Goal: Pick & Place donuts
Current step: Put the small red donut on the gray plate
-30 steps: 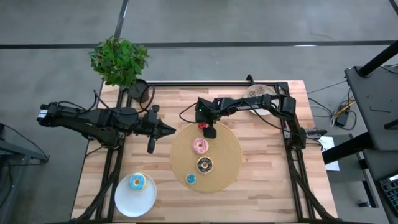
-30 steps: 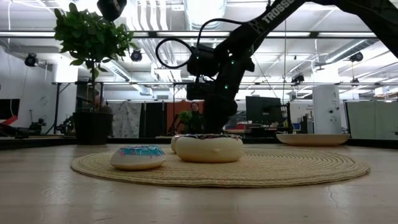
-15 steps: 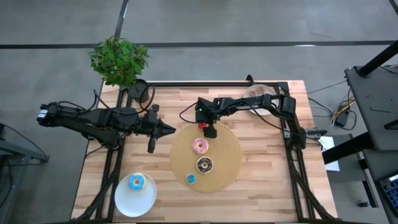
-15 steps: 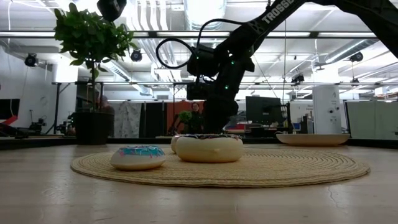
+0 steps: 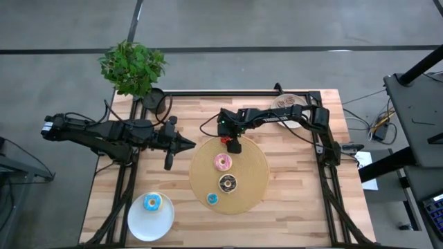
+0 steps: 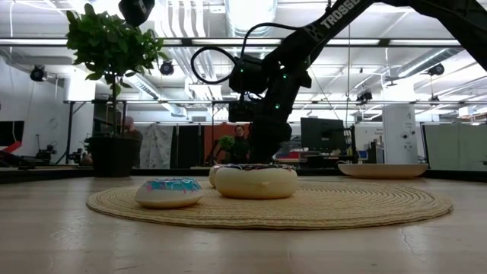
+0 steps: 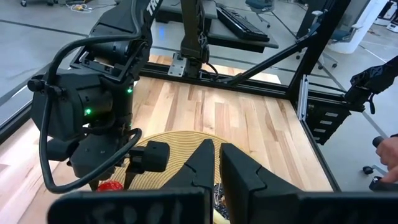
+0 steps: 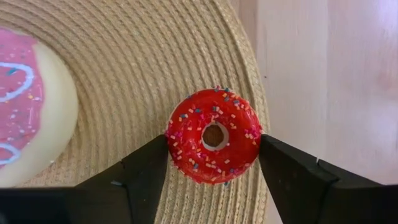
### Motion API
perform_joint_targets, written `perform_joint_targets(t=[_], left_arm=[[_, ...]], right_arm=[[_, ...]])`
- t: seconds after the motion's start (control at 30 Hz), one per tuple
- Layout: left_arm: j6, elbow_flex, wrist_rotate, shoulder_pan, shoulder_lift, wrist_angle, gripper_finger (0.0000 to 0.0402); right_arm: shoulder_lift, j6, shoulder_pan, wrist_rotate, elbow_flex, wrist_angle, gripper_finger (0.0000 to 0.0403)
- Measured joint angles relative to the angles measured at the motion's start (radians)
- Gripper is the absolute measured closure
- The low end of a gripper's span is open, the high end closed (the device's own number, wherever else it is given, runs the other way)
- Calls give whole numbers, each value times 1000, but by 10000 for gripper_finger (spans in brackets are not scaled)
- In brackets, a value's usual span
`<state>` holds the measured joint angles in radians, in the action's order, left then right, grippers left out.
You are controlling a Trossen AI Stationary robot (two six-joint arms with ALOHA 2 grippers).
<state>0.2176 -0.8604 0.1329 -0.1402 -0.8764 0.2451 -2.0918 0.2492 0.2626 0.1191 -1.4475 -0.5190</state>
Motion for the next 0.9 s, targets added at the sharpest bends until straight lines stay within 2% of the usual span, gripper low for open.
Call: perform_joint_targets(t=[0.6, 0.9], left_arm=[[2, 0, 0, 1, 0, 0, 401], [3, 0, 0, 0, 0, 0, 401]], right_arm=[[0, 16, 0, 21, 0, 0, 221], [2, 13, 0, 21, 0, 0, 234]])
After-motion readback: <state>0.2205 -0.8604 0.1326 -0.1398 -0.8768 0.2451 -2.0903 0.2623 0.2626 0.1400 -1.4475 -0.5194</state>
